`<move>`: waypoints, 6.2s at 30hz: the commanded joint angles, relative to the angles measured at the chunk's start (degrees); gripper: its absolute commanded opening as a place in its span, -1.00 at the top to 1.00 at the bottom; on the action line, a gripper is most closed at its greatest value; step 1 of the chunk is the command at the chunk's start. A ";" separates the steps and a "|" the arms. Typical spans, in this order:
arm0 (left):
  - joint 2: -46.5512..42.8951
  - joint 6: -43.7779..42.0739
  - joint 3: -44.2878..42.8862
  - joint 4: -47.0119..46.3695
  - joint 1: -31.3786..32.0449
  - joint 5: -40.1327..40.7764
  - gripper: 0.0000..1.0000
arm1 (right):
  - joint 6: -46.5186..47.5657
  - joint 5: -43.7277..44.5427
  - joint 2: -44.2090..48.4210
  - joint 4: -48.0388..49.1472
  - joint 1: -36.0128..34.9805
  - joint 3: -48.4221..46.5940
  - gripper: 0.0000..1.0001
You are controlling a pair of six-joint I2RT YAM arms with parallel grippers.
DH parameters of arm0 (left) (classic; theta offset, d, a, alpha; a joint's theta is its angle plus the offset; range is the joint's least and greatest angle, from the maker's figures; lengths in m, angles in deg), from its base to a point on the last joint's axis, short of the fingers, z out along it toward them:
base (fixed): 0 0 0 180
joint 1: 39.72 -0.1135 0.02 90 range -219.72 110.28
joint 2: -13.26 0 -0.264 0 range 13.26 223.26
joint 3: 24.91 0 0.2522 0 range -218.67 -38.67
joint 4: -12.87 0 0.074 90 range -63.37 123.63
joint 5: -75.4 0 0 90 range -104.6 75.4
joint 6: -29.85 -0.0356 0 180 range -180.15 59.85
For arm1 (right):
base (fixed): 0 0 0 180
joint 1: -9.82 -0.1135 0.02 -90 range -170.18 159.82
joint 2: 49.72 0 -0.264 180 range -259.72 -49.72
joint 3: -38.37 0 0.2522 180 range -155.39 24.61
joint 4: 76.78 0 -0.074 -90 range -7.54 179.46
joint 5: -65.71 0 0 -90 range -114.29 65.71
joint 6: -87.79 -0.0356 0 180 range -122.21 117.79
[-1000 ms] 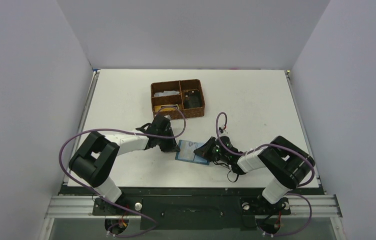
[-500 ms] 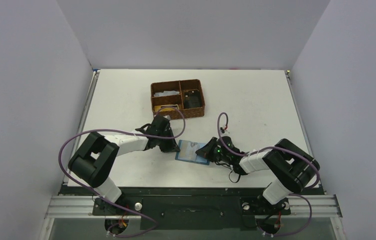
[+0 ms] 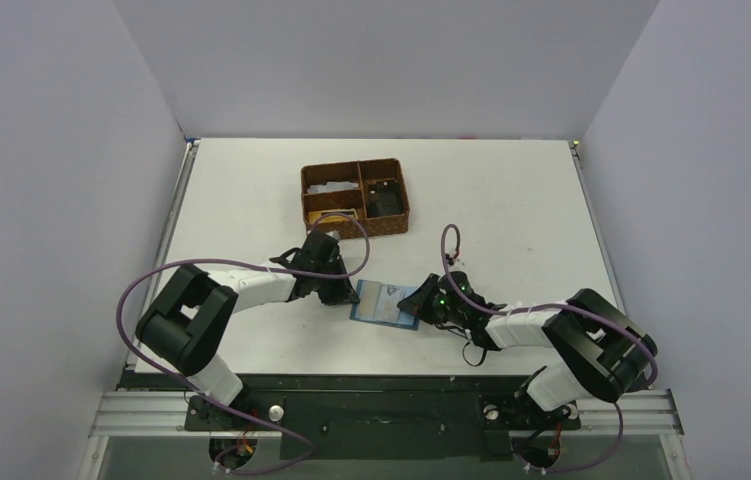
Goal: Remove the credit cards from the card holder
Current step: Remove the credit card from the card holder, then place the credit card in the storage box.
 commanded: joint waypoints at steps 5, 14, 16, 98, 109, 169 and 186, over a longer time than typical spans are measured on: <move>4.52 -2.43 3.43 8.08 -0.01 8.77 1.00 | 2.24 1.83 5.00 -3.92 0.96 1.21 1.00; 3.23 -2.52 2.68 8.80 0.08 8.63 1.00 | 3.04 2.02 9.12 -7.77 1.69 1.19 1.00; 2.70 -2.58 2.37 9.07 0.08 8.68 1.00 | 3.16 1.98 9.90 -8.44 1.77 0.99 1.00; -23.97 11.20 2.28 -18.11 -5.46 -30.32 1.00 | 2.09 -2.05 26.84 -27.63 -1.00 -19.58 -0.51; -23.79 6.02 -7.99 -1.08 -5.54 -18.38 1.00 | 9.10 18.07 29.38 -46.35 -0.51 -28.12 -0.61; 33.71 18.87 -74.95 32.37 -20.82 3.28 1.00 | 26.15 15.47 -4.99 -79.04 34.08 -70.39 -0.68; 37.64 19.71 -81.93 37.28 -21.00 6.45 0.33 | 25.66 11.49 -9.49 -79.13 36.68 -73.52 -0.68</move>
